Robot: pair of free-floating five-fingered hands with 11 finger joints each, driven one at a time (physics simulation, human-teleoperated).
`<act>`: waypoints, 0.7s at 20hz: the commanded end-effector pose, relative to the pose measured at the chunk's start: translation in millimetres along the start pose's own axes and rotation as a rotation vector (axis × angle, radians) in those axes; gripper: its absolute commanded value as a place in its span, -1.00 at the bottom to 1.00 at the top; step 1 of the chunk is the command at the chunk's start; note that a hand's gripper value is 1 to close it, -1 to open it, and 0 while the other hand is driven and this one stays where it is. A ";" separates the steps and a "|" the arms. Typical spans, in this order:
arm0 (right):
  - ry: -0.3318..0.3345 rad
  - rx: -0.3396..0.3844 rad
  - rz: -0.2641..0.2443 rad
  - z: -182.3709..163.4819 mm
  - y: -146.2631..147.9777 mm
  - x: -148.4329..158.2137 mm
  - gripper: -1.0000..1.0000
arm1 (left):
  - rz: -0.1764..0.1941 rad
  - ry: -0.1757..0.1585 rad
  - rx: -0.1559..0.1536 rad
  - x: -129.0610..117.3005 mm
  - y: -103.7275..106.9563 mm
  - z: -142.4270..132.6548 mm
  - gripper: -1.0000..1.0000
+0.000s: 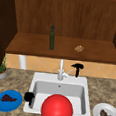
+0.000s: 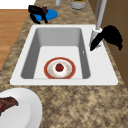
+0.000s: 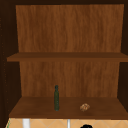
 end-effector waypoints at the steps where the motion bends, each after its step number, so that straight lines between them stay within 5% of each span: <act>1: -0.004 -0.035 -0.018 17.2 6.4 -15.9 -1.00 | 0.000 0.000 0.000 0.0 0.0 0.0 0.00; 6: 0.000 -0.054 -0.026 35.2 12.3 -37.8 -1.00 | 0.000 0.000 0.000 0.0 0.0 0.0 0.00; 14: -0.002 -0.001 0.063 46.3 45.8 -47.6 -1.00 | 0.000 0.000 0.000 0.0 0.0 0.0 0.00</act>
